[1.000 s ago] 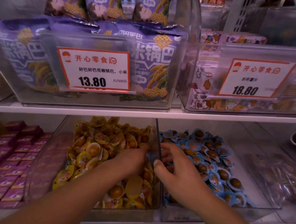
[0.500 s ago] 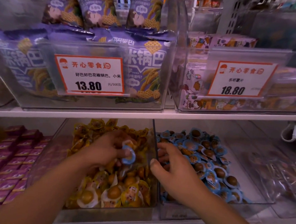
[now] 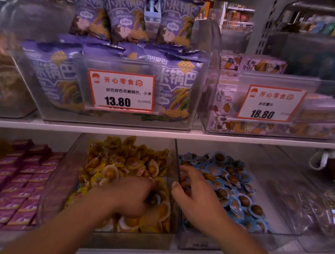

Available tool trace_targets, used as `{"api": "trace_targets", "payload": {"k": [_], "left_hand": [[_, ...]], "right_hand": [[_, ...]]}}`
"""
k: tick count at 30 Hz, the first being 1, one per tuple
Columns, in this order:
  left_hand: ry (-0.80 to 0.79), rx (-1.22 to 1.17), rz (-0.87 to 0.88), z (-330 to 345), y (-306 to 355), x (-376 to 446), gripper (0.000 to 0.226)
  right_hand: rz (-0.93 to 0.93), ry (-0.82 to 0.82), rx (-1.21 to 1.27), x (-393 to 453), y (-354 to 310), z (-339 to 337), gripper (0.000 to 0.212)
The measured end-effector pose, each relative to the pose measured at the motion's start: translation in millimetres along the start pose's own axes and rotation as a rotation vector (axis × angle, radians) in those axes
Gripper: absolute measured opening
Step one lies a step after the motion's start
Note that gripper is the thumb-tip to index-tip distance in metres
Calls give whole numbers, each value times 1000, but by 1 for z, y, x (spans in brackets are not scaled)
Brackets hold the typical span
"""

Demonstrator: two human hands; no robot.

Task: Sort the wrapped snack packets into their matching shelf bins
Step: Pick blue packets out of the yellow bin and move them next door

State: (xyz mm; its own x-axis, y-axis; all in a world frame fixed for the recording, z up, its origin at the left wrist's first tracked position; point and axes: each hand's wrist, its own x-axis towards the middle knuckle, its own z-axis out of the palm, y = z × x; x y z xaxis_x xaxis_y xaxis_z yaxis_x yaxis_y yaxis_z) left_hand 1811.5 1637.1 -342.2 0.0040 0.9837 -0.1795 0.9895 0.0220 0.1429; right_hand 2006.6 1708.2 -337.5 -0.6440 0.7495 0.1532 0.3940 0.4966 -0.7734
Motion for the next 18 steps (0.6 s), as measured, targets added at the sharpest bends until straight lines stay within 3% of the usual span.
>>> {"api": "trace_targets", "payload": {"k": [4, 12, 15, 18], "left_hand": [[-48, -87, -37, -4, -6, 0, 53], [174, -293, -24, 2, -19, -20, 22], [412, -397, -69, 4, -15, -29, 19], [677, -688, -207, -8, -13, -45, 24]], "right_hand": [[-3, -2, -23, 2, -2, 0, 67], [-36, 3, -78, 0, -1, -2, 55], [-87, 39, -110, -2, -6, -5, 48], [-186, 193, -168, -3, -17, -9, 39]]}}
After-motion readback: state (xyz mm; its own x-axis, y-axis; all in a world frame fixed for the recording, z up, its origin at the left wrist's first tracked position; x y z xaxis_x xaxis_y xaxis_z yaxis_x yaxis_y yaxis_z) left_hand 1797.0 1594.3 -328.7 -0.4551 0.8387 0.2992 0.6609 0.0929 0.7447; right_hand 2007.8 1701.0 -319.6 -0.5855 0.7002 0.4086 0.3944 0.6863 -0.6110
